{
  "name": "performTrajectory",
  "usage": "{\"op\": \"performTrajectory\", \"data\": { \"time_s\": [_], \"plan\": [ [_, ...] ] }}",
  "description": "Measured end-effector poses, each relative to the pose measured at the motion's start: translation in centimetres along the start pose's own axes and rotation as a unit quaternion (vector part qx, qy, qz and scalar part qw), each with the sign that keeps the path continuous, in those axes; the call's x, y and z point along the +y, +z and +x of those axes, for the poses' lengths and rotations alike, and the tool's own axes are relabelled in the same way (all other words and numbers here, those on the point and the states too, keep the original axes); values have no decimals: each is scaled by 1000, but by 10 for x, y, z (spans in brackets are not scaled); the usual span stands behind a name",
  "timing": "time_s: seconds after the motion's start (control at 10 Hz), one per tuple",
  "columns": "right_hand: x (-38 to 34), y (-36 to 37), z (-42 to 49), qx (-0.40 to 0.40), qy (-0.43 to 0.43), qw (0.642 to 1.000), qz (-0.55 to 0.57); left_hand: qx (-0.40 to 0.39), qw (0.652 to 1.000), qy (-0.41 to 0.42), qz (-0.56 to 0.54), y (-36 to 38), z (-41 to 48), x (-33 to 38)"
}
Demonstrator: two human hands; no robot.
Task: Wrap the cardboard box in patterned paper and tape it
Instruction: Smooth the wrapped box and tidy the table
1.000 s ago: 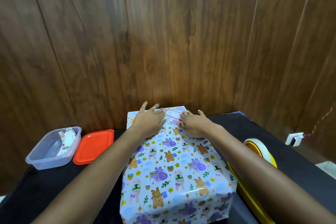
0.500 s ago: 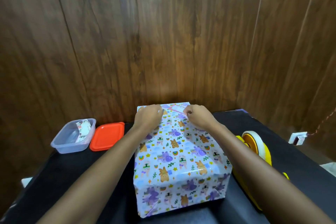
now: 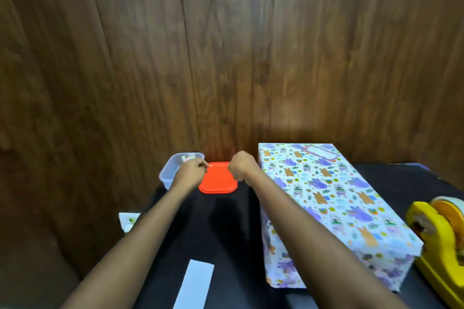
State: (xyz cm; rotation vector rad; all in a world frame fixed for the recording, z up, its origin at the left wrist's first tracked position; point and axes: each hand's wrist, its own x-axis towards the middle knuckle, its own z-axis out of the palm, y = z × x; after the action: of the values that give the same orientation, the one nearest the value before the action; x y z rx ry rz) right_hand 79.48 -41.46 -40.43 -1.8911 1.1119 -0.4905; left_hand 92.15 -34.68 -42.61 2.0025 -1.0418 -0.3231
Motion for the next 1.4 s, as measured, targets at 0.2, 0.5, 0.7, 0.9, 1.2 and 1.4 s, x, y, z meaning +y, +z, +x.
{"op": "performTrajectory", "data": {
  "time_s": [0.2, 0.5, 0.7, 0.9, 1.2, 1.4],
  "plan": [
    [10, 65, 59, -10, 127, 989, 75, -165, 967, 60, 186, 30, 5, -50],
    [26, 72, 72, 185, 264, 937, 137, -201, 946, 82, 239, 30, 2, -64],
    [27, 66, 73, 139, 227, 921, 285, -207, 945, 93, 234, 24, 6, -61],
    [-14, 53, 62, 242, 146, 941, 187, 101, 970, 105, 196, -5, 17, -59],
    [-35, 93, 47, 217, -62, 974, -32, 41, 969, -173, 173, -27, 49, -90],
    [-17, 122, 30, 113, -215, 956, -165, 10, 982, -181, -48, -11, 15, -94]
  ]
}}
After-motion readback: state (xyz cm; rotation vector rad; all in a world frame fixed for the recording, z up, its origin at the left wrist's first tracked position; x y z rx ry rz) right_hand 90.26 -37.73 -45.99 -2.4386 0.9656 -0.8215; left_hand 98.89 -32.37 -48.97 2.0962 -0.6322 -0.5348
